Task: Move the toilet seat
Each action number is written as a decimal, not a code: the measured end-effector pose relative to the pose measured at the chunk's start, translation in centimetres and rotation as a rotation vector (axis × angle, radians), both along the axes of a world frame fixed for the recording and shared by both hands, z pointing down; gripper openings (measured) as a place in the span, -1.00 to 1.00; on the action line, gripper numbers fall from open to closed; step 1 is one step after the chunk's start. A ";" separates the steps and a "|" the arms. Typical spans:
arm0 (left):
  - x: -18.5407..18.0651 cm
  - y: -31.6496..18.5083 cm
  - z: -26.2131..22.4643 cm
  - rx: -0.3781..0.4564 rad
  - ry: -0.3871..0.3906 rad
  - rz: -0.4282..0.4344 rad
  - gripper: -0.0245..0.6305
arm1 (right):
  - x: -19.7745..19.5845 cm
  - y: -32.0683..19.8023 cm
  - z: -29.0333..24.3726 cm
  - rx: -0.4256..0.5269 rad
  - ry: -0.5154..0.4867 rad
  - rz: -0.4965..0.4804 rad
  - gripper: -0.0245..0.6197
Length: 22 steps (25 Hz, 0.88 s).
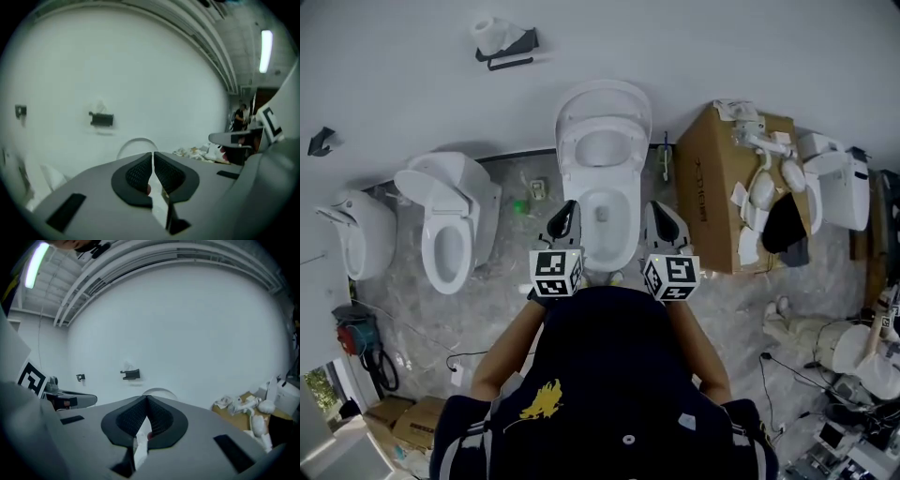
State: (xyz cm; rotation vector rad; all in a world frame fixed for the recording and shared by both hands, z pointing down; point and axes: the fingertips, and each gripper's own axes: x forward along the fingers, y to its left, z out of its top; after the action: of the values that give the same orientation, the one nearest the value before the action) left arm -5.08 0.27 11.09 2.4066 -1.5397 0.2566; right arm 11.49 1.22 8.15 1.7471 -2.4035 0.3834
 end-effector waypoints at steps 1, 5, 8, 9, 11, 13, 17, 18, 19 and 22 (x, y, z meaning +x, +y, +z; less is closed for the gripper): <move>-0.1 0.0 -0.8 0.070 -0.066 -0.003 -0.83 | -0.2 0.1 -0.5 0.020 0.025 -0.003 -0.84; 0.3 0.4 -3.3 0.215 -0.170 0.008 -0.83 | -0.9 0.4 -1.8 0.066 0.066 -0.012 -0.84; 0.2 0.5 -3.5 0.216 -0.170 -0.004 -0.83 | -1.1 0.7 -2.0 0.076 0.069 -0.012 -0.84; 0.2 0.5 -3.4 0.214 -0.168 -0.003 -0.83 | -1.0 0.7 -2.1 0.078 0.071 -0.010 -0.84; 0.2 0.5 -3.3 0.208 -0.164 -0.003 -0.83 | -0.8 0.6 -2.2 0.081 0.072 0.002 -0.84; 0.3 0.5 -3.3 0.206 -0.163 -0.003 -0.83 | -0.5 0.3 -2.4 0.086 0.067 0.017 -0.84; 0.7 0.2 -3.8 0.212 -0.157 0.003 -0.83 | -0.3 -0.1 -3.2 0.103 0.075 0.021 -0.84; 0.7 0.2 -3.8 0.212 -0.156 0.002 -0.83 | -0.3 -0.1 -3.2 0.105 0.077 0.021 -0.84; 0.8 0.2 -3.9 0.213 -0.156 0.002 -0.83 | -0.4 -0.1 -3.3 0.106 0.078 0.020 -0.84; 0.9 0.0 -3.8 0.210 -0.158 0.001 -0.83 | -0.4 -0.1 -3.1 0.103 0.078 0.018 -0.84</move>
State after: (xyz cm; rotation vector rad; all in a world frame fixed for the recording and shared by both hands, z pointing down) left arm -4.17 0.28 7.30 2.6025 -1.7109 0.3052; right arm 11.10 1.13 5.00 1.7915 -2.3941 0.1934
